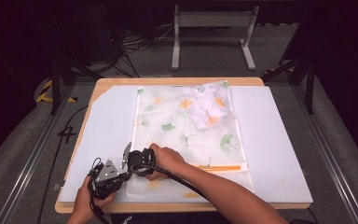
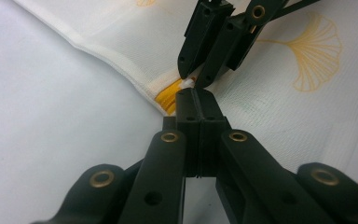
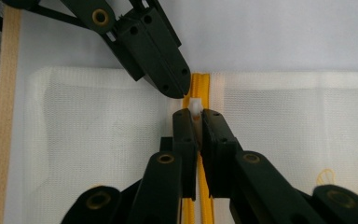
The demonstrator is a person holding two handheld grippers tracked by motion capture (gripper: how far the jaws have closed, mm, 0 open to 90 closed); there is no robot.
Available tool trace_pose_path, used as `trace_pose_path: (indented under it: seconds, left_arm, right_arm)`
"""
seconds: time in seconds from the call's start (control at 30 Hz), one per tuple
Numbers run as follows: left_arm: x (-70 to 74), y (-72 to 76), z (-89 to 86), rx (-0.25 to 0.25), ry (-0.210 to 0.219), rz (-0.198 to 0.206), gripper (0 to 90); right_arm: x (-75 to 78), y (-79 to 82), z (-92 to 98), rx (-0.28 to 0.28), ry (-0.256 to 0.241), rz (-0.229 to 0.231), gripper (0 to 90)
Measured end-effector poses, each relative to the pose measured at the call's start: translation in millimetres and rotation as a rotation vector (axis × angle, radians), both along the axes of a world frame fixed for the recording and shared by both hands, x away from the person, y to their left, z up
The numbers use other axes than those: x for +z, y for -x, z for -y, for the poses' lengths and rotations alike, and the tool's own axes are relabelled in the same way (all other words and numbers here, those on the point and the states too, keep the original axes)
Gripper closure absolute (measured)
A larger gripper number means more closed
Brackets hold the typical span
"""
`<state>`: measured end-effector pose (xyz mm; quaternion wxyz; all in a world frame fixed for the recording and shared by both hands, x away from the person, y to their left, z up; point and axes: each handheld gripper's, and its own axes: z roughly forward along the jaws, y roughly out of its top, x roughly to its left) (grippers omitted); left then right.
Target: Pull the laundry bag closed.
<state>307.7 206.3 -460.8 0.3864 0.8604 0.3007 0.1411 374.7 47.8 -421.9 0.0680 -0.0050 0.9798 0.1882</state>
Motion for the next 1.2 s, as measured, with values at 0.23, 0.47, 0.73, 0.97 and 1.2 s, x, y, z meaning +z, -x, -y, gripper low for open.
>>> trace_pose_path:
  seconds: [0.23,0.47,0.73,0.97,1.2]
  left_arm:
    - [0.2,0.0,-0.1,-0.007,-0.01,0.009,90.0]
    - [0.2,-0.6,-0.7,-0.007,-0.003,0.003,90.0]
    - [0.0,-2.2,-2.1,-0.013,0.005,-0.005,90.0]
    - [-0.1,-2.5,-2.5,-0.014,0.012,-0.011,90.0]
    - [-0.4,-2.2,-2.4,-0.011,0.015,-0.011,90.0]
  right_arm:
    - [1.0,-0.2,1.6,0.007,0.019,0.002,84.5]
    - [1.5,1.9,6.9,0.003,0.031,0.006,84.4]
    - [1.2,1.4,22.6,-0.009,0.02,-0.002,84.4]
    - [2.2,3.3,37.6,-0.012,0.032,0.001,84.4]
    - [2.7,3.2,56.3,-0.022,0.028,-0.009,84.3]
